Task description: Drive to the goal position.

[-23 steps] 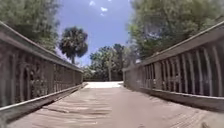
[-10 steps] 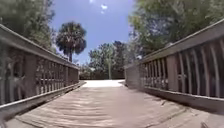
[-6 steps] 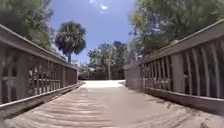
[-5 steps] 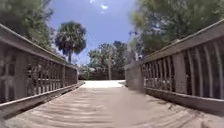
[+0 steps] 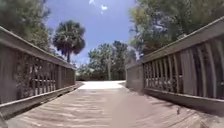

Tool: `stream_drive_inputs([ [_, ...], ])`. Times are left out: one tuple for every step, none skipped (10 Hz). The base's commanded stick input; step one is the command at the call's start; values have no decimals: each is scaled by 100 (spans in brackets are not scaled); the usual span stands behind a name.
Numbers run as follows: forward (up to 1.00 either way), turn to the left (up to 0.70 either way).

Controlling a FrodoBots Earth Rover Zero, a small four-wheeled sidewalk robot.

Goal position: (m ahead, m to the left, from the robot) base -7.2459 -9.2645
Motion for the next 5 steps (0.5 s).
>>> stream_drive_inputs([
  [45, 0],
  [45, 0],
  [45, 0],
  [45, 0],
  [45, 0],
])
